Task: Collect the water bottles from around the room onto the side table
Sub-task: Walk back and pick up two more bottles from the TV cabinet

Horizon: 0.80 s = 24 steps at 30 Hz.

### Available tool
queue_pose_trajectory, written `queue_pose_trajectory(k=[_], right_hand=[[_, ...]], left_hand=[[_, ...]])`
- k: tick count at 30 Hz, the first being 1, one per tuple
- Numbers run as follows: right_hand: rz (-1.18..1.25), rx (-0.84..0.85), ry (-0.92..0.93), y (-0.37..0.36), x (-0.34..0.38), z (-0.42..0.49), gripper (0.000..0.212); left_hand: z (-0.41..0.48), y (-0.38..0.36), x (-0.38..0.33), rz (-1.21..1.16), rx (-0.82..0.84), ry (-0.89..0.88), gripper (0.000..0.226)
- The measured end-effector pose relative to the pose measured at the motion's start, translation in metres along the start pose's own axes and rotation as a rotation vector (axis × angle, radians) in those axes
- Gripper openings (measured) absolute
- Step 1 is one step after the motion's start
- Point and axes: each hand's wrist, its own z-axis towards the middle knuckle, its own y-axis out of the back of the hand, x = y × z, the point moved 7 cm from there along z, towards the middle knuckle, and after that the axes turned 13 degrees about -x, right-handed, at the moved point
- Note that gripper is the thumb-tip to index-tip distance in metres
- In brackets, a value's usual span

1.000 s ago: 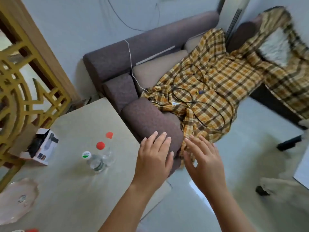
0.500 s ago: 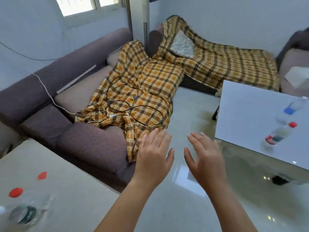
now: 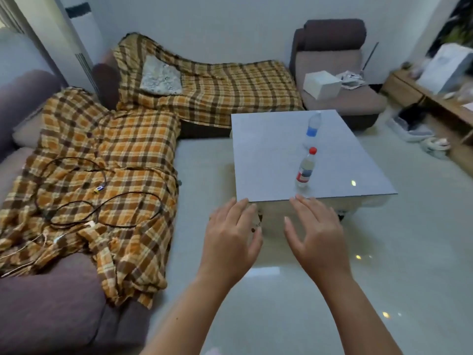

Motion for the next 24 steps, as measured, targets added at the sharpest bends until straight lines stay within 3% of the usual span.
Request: queue_pose_trajectory(k=[12, 24], right_hand=[[-0.249, -0.028, -0.178, -0.045, -0.123, 0.078, 0.042], [-0.273, -0.006, -0.279, -0.103, -0.211, 0.135, 0.042]], left_hand=[[0.126, -0.146, -0.008, -0.257, 0.028, -0.069, 0.042], [0.205, -0.260, -0.004, -0.335, 0.169, 0.003, 0.046]])
